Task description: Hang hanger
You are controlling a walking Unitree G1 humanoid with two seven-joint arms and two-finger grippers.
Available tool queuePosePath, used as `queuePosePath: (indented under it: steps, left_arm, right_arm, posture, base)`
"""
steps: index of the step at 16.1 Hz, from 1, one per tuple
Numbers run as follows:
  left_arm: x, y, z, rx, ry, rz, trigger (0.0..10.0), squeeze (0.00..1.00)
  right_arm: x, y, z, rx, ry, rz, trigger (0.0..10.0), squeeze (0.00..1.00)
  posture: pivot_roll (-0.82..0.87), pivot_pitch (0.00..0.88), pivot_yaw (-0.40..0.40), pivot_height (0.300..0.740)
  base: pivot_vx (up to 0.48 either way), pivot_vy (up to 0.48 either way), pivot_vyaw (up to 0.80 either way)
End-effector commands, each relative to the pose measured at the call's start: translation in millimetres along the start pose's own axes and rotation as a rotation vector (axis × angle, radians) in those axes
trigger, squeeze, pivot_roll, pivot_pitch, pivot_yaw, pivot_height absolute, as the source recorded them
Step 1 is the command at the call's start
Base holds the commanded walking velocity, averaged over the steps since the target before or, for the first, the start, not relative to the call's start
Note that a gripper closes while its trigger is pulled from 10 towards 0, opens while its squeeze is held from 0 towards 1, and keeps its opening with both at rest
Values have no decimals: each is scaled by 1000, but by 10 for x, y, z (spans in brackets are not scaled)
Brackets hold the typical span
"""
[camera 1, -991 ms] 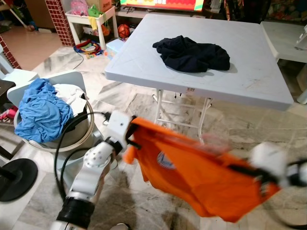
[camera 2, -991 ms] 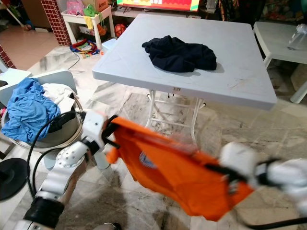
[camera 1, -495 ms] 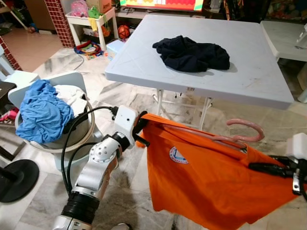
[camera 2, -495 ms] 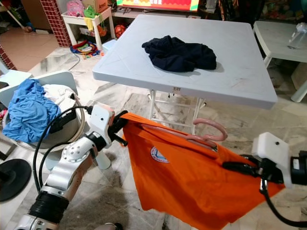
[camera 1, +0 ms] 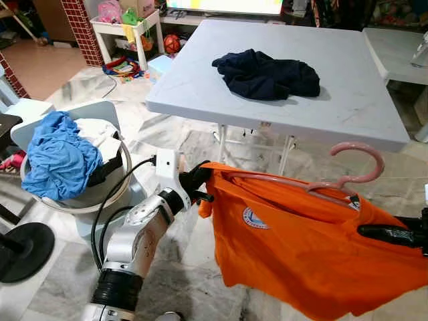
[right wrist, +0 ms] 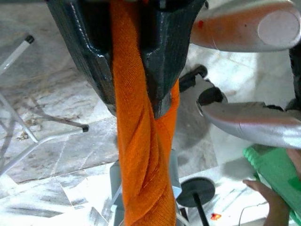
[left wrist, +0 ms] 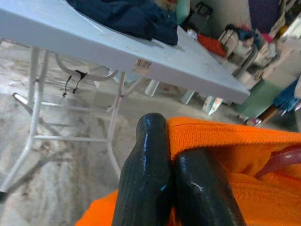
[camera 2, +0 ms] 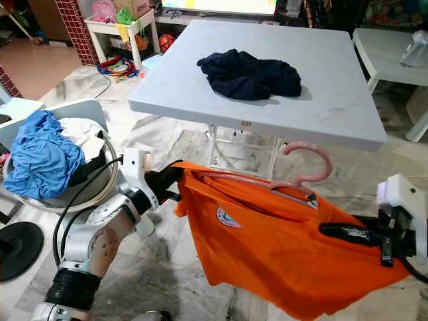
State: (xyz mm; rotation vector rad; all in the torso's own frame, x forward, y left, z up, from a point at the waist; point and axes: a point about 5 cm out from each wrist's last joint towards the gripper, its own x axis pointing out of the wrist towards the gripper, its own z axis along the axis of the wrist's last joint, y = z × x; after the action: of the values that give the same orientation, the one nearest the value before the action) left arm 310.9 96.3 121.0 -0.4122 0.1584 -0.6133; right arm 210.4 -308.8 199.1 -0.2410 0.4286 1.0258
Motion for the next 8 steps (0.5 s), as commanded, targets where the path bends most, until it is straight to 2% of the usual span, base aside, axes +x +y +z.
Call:
queuePosePath:
  steps: [1, 2, 3, 4, 5, 6, 7, 8]
  left_arm:
    - [-334, 482, -171, -124, 50, 254, 0, 0]
    - [-335, 471, -163, -117, 52, 244, 0, 0]
    - [-344, 466, -138, -46, 66, 235, 0, 0]
    - [-349, 541, 0, 155, 48, 311, 0, 0]
    - [-337, 558, 80, 258, 40, 335, 0, 0]
    - [-323, 556, 126, 298, 32, 346, 0, 0]
    - [-296, 525, 225, 448, 38, 358, 0, 0]
    - [-284, 502, 268, 510, 33, 355, 0, 0]
  right_arm:
    - [-297, -58, 305, -73, -221, -82, 10000, 0]
    - [-289, -59, 279, -81, -191, -81, 10000, 0]
    - [-279, -65, 210, -97, -115, -82, 10000, 0]
    - [-233, -126, 96, -165, 34, -140, 10000, 0]
    - [-186, -154, 26, -238, 135, -168, 10000, 0]
    - [-147, -162, -25, -297, 198, -176, 10000, 0]
    - [-66, -252, -70, -443, 317, -269, 10000, 0]
    - [-20, -300, -49, -547, 362, -318, 10000, 0]
  posture:
    - [-47, 85, -11, 740]
    - [-47, 86, -11, 740]
    - [-48, 87, -11, 740]
    - [-49, 88, -12, 740]
    - [-50, 88, -12, 740]
    - [-50, 88, -12, 740]
    - [-46, 88, -11, 740]
    - [-46, 89, -12, 740]
  base:
    - [0, 0, 0]
    - [0, 0, 0]
    - [0, 0, 0]
    - [0, 0, 0]
    - [0, 0, 0]
    - [0, 0, 0]
    - [0, 0, 0]
    - [0, 0, 0]
